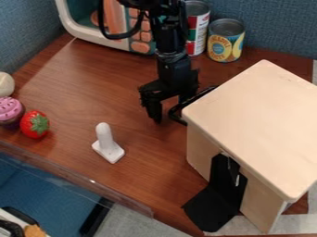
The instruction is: Close the drawer
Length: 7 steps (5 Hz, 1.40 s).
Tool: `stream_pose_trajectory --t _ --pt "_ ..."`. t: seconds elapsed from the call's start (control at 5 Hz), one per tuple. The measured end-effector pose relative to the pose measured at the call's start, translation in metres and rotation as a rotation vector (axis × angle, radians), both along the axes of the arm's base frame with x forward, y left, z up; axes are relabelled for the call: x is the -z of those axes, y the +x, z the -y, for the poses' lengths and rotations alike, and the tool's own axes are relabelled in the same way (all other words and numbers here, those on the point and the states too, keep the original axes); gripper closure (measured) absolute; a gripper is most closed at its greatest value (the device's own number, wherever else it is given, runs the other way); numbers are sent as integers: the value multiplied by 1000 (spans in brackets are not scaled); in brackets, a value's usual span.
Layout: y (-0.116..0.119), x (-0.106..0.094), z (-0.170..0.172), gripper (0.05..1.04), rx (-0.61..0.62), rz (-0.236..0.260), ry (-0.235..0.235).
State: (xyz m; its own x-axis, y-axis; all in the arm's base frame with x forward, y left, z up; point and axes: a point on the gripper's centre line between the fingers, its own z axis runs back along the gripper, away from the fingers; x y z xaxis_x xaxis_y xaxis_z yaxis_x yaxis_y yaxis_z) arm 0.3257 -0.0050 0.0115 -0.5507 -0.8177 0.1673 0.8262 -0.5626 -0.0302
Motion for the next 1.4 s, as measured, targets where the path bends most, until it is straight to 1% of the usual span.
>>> stream_pose_trajectory --t 0.2,0.4,0.6,0.8,1.0,1.2,1.4 --pt "1 1 -2 83 -14 8 15" --pt "27 -29 -39 84 -235 51 48" --pt "42 -73 -103 84 -517 175 87" --pt "42 -97 -138 84 -740 190 125" --pt "28 -115 -174 84 -960 159 204" --pt "6 -123 -198 84 -1028 83 231" --pt "-9 -121 -210 84 -984 62 232"
